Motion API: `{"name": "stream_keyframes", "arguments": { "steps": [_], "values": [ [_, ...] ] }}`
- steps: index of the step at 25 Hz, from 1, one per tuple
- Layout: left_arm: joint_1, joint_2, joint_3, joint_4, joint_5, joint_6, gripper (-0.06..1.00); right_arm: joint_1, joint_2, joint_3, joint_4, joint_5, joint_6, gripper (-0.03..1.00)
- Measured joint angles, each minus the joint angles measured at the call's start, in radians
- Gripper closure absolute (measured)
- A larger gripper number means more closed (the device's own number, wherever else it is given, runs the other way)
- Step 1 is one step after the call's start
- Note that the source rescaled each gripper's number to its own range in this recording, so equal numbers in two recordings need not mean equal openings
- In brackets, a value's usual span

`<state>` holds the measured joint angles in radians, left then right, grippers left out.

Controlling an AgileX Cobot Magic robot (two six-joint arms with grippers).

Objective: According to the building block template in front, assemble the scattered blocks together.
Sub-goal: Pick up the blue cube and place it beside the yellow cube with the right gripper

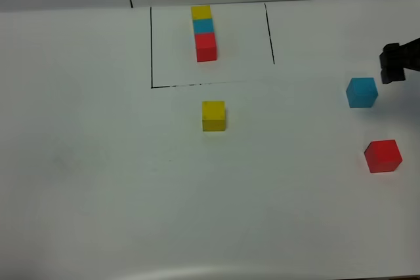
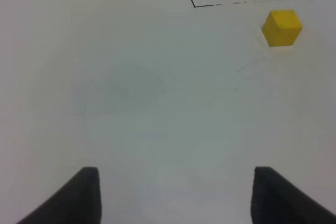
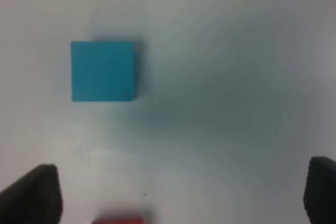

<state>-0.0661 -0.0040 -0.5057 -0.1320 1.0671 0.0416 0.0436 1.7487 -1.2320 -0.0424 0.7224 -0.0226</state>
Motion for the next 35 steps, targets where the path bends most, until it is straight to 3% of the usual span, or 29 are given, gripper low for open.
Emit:
{"name": "stream_keyframes", "arguments": {
  "steps": [10, 35],
  "values": [
    [0.000, 0.000, 0.000, 0.000, 0.000, 0.000, 0.62, 0.042, 0.176, -0.115, 0.052, 0.009, -0.083, 0.10],
    [0.000, 0.000, 0.000, 0.000, 0.000, 0.000, 0.63, 0.042, 0.341, -0.172, 0.136, -0.074, -0.162, 0.17]
  ]
}}
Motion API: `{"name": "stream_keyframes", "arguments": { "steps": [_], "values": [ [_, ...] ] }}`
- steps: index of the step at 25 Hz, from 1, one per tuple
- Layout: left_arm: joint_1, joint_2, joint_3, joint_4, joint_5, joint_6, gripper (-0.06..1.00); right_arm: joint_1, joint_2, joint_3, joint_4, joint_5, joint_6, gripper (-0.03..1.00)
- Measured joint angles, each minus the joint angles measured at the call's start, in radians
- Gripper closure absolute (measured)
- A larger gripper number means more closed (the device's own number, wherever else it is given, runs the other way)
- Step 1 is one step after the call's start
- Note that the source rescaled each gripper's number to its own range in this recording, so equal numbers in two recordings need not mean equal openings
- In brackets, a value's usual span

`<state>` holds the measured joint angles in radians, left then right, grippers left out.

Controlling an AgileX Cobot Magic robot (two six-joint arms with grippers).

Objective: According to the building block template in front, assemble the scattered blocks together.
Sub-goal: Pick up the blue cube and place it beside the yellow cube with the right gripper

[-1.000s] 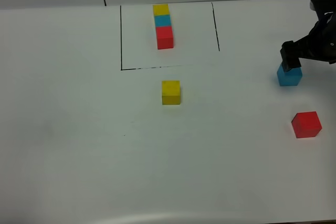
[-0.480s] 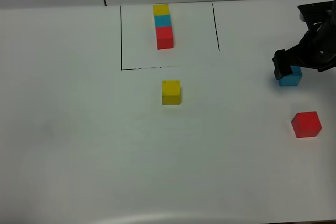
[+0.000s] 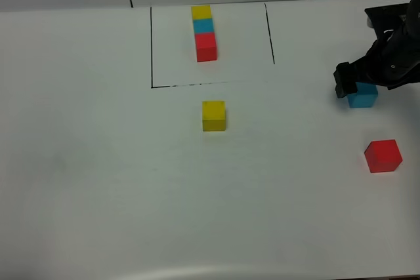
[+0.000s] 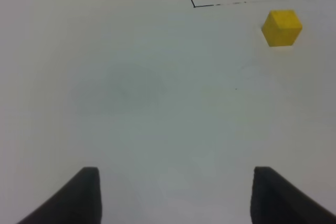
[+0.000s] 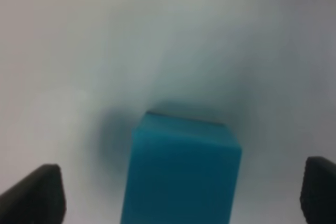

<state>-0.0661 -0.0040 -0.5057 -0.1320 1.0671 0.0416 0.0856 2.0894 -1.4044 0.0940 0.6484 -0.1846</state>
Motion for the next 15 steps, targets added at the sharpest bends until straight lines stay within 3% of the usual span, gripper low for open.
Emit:
{"name": "stream_keyframes", "arguments": {
  "steps": [4, 7, 11, 15],
  "values": [
    [0.000, 0.000, 0.000, 0.000, 0.000, 0.000, 0.63, 0.000, 0.016, -0.007, 0.006, 0.007, 0.001, 0.27],
    [0.000, 0.000, 0.000, 0.000, 0.000, 0.000, 0.63, 0.000, 0.016, -0.008, 0.007, 0.008, 0.011, 0.47],
    [0.000, 0.000, 0.000, 0.000, 0.000, 0.000, 0.63, 0.000, 0.016, -0.008, -0.013, 0.018, 0.023, 0.97],
    [0.000, 0.000, 0.000, 0.000, 0.000, 0.000, 0.63, 0.000, 0.016, -0.011, -0.055, 0.031, 0.023, 0.95]
  ]
}}
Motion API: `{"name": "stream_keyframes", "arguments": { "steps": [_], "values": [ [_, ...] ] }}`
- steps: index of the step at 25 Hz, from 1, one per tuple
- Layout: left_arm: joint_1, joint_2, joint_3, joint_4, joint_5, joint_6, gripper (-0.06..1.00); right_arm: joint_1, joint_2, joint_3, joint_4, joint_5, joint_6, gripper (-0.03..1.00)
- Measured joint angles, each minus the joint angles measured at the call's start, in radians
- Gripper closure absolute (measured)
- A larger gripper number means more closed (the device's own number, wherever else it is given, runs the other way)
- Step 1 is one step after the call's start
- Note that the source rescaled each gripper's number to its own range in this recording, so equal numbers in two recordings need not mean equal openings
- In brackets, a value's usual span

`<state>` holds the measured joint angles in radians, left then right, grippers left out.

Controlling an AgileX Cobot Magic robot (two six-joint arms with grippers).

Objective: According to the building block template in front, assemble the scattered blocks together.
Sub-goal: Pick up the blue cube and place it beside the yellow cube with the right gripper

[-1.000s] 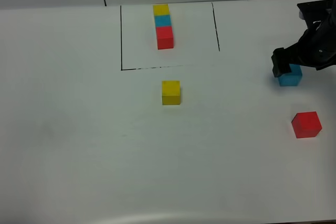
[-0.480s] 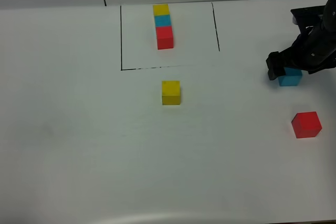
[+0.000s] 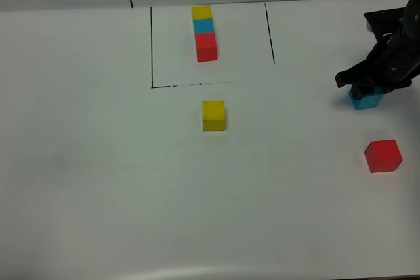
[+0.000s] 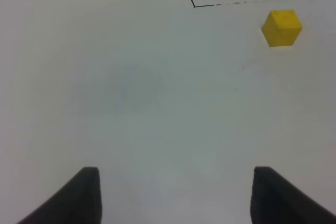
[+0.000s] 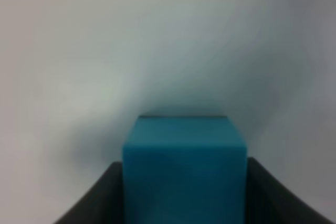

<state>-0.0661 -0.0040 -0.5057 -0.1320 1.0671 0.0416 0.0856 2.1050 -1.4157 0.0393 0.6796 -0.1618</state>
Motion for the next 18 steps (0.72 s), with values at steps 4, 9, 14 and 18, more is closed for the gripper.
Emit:
{"name": "stream_keyframes", "arguments": {
  "steps": [4, 9, 14, 18],
  "values": [
    [0.000, 0.000, 0.000, 0.000, 0.000, 0.000, 0.63, 0.017, -0.023, 0.000, -0.029, 0.038, -0.062, 0.95],
    [0.000, 0.000, 0.000, 0.000, 0.000, 0.000, 0.63, 0.113, -0.061, -0.019, -0.029, 0.149, -0.328, 0.95],
    [0.000, 0.000, 0.000, 0.000, 0.000, 0.000, 0.63, 0.261, -0.060, -0.023, -0.026, 0.253, -0.647, 0.95],
    [0.000, 0.000, 0.000, 0.000, 0.000, 0.000, 0.63, 0.363, -0.059, -0.063, -0.039, 0.281, -0.748, 0.95]
  ]
}}
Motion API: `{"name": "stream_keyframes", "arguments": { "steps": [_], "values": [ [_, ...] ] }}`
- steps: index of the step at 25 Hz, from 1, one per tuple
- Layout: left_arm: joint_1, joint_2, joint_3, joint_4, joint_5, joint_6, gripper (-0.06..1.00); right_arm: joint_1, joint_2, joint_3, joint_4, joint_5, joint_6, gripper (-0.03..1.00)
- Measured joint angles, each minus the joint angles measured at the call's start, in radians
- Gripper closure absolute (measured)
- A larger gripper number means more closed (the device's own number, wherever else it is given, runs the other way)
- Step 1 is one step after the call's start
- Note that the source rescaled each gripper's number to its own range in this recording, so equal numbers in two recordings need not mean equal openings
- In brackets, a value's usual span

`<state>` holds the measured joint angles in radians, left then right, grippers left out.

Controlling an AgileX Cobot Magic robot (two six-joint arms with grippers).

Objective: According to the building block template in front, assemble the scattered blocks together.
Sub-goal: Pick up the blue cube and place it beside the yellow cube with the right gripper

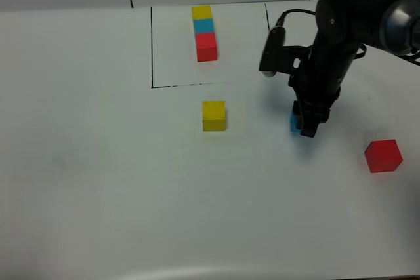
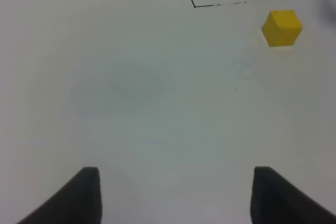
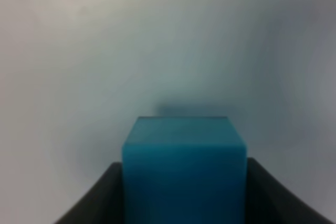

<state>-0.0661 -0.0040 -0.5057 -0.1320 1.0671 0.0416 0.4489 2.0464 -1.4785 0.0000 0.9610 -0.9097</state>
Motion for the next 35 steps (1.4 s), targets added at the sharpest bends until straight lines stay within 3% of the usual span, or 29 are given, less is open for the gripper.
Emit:
{"name": "stream_keyframes", "arguments": {
  "steps": [10, 18, 35],
  "values": [
    [0.000, 0.000, 0.000, 0.000, 0.000, 0.000, 0.63, 0.154, 0.088, -0.199, -0.012, 0.043, -0.114, 0.95],
    [0.000, 0.000, 0.000, 0.000, 0.000, 0.000, 0.63, 0.166, 0.220, -0.335, -0.016, 0.097, -0.115, 0.95],
    [0.000, 0.000, 0.000, 0.000, 0.000, 0.000, 0.63, 0.166, 0.274, -0.361, 0.025, 0.049, -0.112, 0.95]
  ]
}}
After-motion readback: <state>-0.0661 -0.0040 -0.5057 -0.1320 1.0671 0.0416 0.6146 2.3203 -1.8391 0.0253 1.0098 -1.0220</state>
